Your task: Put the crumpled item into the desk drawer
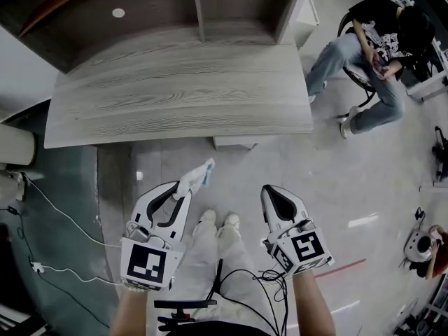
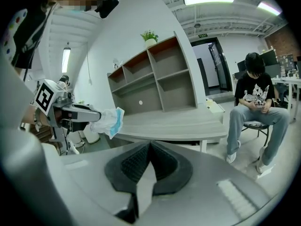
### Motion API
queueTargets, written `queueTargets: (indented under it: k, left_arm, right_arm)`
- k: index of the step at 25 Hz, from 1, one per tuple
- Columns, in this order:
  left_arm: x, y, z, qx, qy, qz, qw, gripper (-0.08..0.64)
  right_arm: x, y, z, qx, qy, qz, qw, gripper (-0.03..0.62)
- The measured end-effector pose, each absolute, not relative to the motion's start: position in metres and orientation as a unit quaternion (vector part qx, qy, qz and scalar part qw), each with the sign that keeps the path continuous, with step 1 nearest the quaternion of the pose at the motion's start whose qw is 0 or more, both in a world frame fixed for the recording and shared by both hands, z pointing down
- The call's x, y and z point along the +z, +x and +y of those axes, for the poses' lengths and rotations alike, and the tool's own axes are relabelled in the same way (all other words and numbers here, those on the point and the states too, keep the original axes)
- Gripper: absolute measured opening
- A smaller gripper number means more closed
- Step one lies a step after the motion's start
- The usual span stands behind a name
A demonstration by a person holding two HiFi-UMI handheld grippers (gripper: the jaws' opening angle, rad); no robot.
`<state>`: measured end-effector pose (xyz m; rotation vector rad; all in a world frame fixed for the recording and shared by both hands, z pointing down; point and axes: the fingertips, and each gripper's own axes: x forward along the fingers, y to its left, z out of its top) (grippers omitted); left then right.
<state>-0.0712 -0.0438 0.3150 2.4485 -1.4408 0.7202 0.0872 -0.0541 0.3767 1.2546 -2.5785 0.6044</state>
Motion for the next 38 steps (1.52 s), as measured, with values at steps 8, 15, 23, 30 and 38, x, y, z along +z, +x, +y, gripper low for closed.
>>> queueTargets:
  k: [8, 15, 23, 30, 38]
  left_arm:
    - [0.366, -0.072, -0.061, 0.253, 0.83, -0.484, 0.115, 0.064]
    - [0.413, -0.074, -0.071, 0.277, 0.828, -0.475, 0.113, 0.064]
    - [0.462, -0.075, -0.085, 0.292, 0.83, -0.46, 0.117, 0.064]
    - [0.49, -0.075, -0.089, 0.292, 0.828, -0.458, 0.137, 0.064]
    - [0.497, -0.071, -0.098, 0.294, 0.837, -0.444, 0.122, 0.064]
  right_arm:
    - [0.425, 0.086, -0.082, 0.227, 0.438, -0.865, 0.092, 0.009]
    - [0.477, 0.088, -0.094, 0.256, 0.445, -0.854, 0.091, 0.009]
    - [0.538, 0.08, -0.122, 0.316, 0.43, -0.845, 0.045, 0.009]
    - [0.582, 0.072, -0.144, 0.361, 0.396, -0.844, -0.01, 0.07]
    - [0.629, 0.071, -0.171, 0.429, 0.376, -0.818, -0.074, 0.143]
